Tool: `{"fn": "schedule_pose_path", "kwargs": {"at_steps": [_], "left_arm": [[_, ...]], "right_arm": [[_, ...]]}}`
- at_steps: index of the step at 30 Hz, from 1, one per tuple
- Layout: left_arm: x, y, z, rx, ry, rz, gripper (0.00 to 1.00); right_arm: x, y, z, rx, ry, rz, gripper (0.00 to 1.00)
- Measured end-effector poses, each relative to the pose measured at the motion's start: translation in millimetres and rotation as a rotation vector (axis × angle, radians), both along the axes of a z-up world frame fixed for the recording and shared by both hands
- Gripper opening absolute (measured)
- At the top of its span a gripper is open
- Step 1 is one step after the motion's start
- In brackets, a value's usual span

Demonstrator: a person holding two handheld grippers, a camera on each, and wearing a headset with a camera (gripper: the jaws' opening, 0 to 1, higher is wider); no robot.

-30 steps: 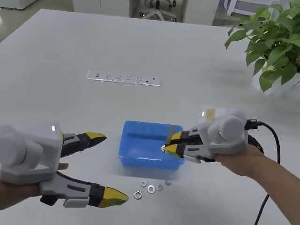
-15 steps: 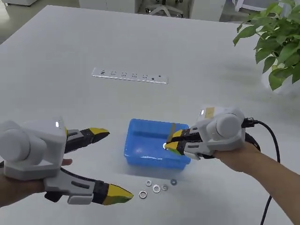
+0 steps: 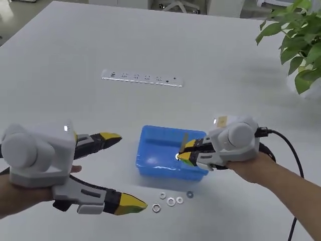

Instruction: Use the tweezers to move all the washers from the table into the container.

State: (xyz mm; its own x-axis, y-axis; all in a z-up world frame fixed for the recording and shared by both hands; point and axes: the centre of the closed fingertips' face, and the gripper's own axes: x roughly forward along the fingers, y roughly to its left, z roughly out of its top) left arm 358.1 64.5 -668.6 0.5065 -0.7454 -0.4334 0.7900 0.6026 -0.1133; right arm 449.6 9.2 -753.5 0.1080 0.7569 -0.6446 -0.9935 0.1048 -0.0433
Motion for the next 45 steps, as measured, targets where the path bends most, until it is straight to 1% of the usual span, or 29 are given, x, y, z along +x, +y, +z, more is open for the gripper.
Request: {"fn": "schedule_pose_path", "kwargs": {"at_steps": [4,10,12,14,19,24,27,29,30,33,34,36,41,45], "left_arm": [[4.2,1.1,-0.5,0.0,0.0,0.0,0.99],[10.5,0.6,-2.5,0.005,0.002,-0.005,0.94],[12.5,-0.7,-2.7,0.009,-0.008,-0.017,0.91],[15.1,-1.5,-3.5,0.011,-0.009,-0.019,0.88],[22.1,-6.3,-3.4,0.008,-0.021,-0.043,0.76],[28.8,-12.4,-4.5,0.017,-0.03,-0.071,0.63],[33.5,-18.8,-3.2,0.018,-0.033,-0.087,0.57],[38.0,-22.7,-2.5,0.019,-0.037,-0.095,0.54],[41.2,-25.2,-1.8,0.023,-0.046,-0.1,0.51],[49.1,-29.9,-1.1,0.024,-0.052,-0.108,0.45],[53.0,-30.9,-1.6,0.028,-0.059,-0.113,0.43],[57.8,-33.0,-2.1,0.031,-0.063,-0.119,0.4],[71.4,-43.3,-2.6,0.04,-0.079,-0.149,0.31],[78.5,-50.2,-3.9,0.045,-0.088,-0.174,0.27]], "right_arm": [[0.7,0.7,-5.9,-0.012,0.005,-0.001,0.08],[0.3,0.6,-11.9,-0.023,0.015,-0.005,0.08],[0.9,-0.1,-13.3,-0.025,0.016,-0.007,0.08],[0.1,-0.5,-13.5,-0.024,0.021,-0.012,0.08],[0.1,-1.5,-16.3,-0.025,0.027,-0.023,0.08],[0.9,-3.6,-18.3,-0.032,0.025,-0.023,0.08],[1.0,-5.2,-19.3,-0.035,0.026,-0.024,0.08],[0.8,-5.2,-19.2,-0.032,0.027,-0.024,0.08],[0.6,-5.0,-19.0,-0.031,0.028,-0.024,0.08],[1.3,-4.9,-19.1,-0.03,0.028,-0.023,0.09],[1.3,-4.8,-19.1,-0.028,0.03,-0.024,0.09],[1.4,-4.7,-19.0,-0.026,0.03,-0.024,0.09],[1.7,-4.2,-19.2,-0.026,0.03,-0.018,0.09],[1.9,-4.1,-19.7,-0.027,0.028,-0.014,0.09]]}}
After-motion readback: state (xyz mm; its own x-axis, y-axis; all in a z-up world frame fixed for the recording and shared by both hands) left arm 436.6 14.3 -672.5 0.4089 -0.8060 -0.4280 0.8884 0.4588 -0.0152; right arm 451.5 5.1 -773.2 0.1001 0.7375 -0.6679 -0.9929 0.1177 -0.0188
